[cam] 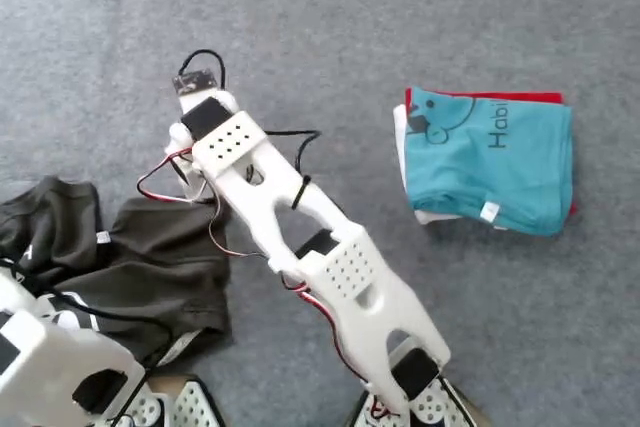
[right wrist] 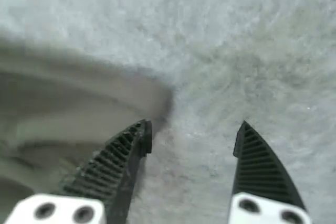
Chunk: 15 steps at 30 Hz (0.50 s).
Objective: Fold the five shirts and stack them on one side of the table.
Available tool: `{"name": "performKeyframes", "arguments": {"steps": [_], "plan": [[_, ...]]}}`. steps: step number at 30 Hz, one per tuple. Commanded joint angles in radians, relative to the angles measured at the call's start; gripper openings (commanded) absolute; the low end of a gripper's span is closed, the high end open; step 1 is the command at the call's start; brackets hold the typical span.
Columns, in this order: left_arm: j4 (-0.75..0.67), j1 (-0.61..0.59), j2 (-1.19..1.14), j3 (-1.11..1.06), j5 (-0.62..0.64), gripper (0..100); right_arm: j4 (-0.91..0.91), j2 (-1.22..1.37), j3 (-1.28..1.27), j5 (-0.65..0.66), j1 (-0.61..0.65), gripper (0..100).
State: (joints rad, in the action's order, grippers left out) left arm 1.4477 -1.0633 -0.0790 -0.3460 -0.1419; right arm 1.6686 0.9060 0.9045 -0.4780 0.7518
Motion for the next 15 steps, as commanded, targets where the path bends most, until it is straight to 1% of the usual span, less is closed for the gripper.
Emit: {"name": "performKeyframes", "arguments": {"steps": [1,8,15], "plan": [[-0.046,0.013,0.000,0.039,0.006,3,-0.049,-0.021,0.041,-0.069,0.015,26.2],[-0.049,0.022,0.000,0.022,0.006,3,-0.055,0.101,0.128,-0.092,0.083,26.2],[-0.048,0.022,0.000,0.024,0.002,3,-0.021,0.216,0.245,-0.092,0.071,26.2]]}}
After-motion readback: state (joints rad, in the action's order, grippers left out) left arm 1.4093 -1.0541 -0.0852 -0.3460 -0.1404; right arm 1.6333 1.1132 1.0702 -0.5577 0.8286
